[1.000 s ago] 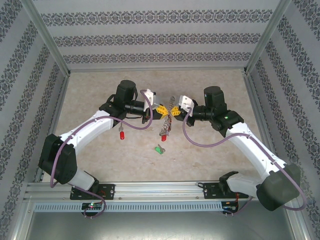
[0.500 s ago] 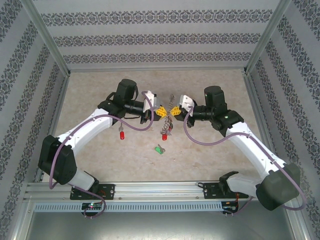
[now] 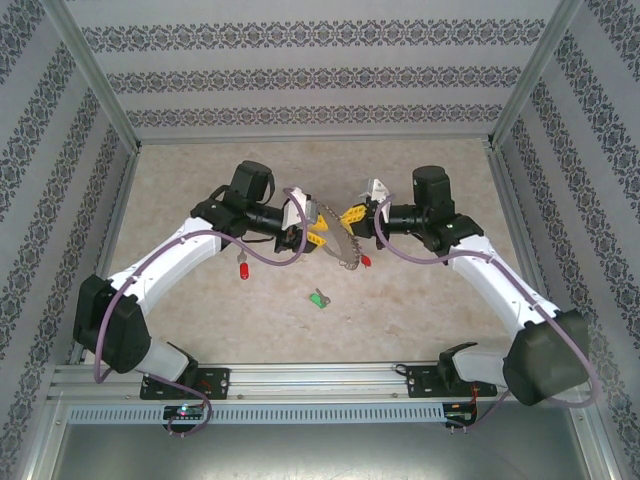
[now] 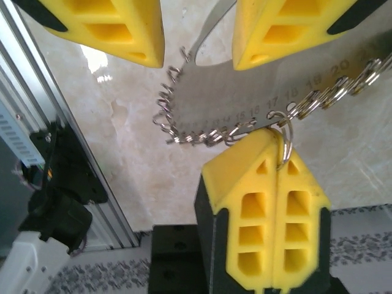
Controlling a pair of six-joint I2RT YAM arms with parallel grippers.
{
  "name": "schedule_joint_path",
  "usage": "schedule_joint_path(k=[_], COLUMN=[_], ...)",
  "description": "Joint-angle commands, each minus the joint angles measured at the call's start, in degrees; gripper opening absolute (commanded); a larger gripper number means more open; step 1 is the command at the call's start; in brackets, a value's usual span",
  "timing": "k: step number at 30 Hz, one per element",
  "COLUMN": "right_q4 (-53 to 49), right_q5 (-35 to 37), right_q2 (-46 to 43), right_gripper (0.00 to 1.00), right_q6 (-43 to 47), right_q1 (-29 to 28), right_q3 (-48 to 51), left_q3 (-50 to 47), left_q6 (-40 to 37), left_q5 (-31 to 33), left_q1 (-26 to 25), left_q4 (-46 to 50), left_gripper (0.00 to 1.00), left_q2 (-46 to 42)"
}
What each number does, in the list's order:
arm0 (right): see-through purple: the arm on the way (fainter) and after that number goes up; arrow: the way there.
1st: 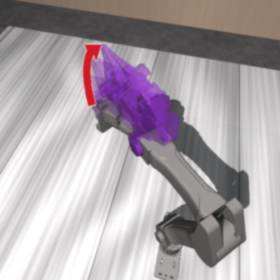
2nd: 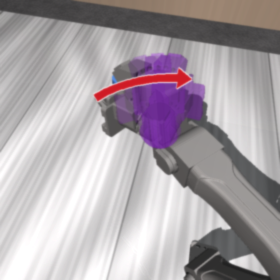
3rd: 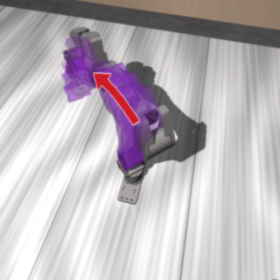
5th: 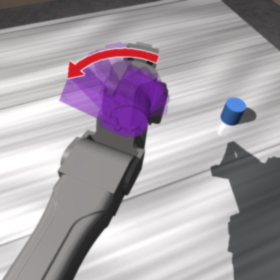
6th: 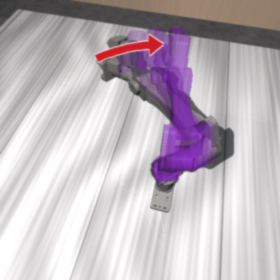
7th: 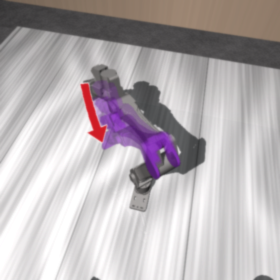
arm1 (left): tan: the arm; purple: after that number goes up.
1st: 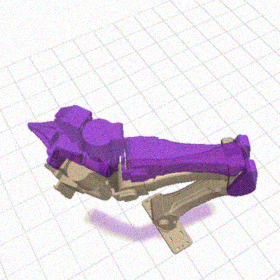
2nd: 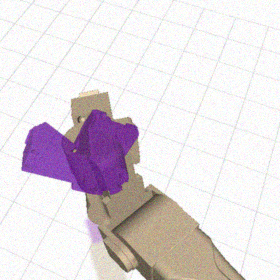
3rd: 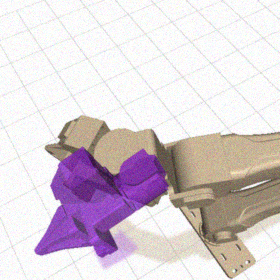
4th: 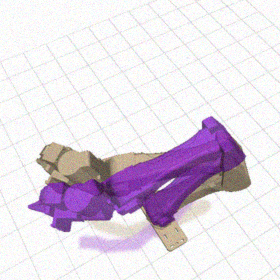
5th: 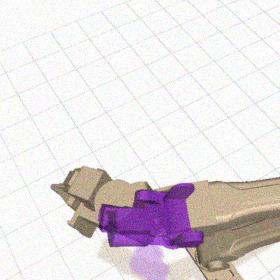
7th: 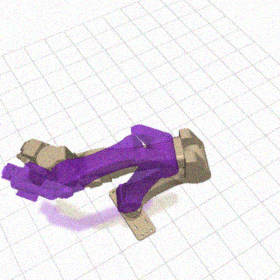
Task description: Put the keys on the keyring
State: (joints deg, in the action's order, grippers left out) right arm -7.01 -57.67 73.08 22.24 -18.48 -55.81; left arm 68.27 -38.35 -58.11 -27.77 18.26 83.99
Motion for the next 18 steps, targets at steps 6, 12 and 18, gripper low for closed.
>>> schedule_joint_path(k=[6,12,18], right_q4=[10.5,8.9,8.0], right_q5=[-7.1,-6.3,4.9], right_q2=[3.5,6.6,9.5], right_gripper=[0.00,0.00,0.00], right_q6=[-9.5,-11.9,-18.6], right_q1=[0.1,-1.8,-0.7], right_q3=[0.4,-1.8,-2.8], left_q3=[-8.5,-7.7,-11.8], left_q6=[27.7,28.5,51.9], left_q5=[-3.3,-1.5,11.4], left_q1=[5.6,5.8,8.9], left_q4=[-31.3,-29.9,-41.6], left_gripper=[0.38,0.40,0.47], left_q2=[-1.5,0.4,1.5])
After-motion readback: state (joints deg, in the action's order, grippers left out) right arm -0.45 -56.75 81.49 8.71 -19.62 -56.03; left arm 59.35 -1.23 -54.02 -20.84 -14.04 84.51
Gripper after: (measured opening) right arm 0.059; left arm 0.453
